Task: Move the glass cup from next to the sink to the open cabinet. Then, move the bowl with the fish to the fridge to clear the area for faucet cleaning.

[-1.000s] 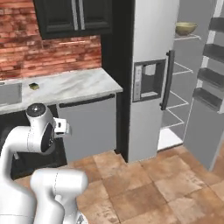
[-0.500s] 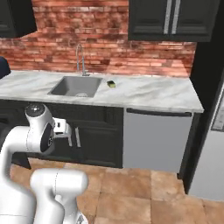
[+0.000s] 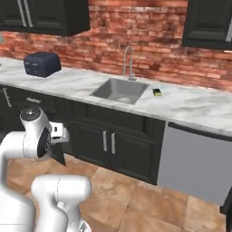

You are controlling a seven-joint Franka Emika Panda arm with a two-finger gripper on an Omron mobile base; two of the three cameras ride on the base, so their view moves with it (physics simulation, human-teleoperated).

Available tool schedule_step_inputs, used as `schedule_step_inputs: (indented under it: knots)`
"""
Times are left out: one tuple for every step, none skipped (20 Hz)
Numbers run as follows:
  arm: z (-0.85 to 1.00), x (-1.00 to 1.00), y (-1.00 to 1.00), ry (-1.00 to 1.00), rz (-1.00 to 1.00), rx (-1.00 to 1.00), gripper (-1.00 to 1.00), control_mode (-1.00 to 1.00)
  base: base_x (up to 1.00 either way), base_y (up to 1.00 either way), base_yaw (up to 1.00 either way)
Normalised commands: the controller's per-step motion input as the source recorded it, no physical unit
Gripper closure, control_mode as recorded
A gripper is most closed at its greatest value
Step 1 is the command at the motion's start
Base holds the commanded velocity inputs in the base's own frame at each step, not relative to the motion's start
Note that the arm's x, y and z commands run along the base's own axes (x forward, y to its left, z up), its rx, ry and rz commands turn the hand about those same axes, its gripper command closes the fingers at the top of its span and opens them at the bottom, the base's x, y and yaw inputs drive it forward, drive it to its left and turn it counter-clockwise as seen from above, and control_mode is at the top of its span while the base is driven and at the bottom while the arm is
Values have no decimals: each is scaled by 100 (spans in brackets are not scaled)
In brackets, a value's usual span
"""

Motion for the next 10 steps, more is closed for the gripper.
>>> schedule_step_inputs:
  knots:
    - [0,0,0,0,0,0,100,100,43,0,0]
    - [0,0,0,0,0,0,100,100,71,0,-3]
    - [0,0,0,0,0,0,100,100,94,0,0]
    - [0,0,0,0,0,0,100,100,48,0,46]
    - [0,0,0,0,0,0,100,100,32,0,74]
    - [0,0,0,0,0,0,100,100,12,0,86]
    - [0,0,0,0,0,0,100,100,0,0,91]
    - [0,0,0,0,0,0,100,100,0,0,91]
    - [0,0,0,0,0,0,100,100,0,0,91]
    - [0,0,0,0,0,0,100,100,10,0,88]
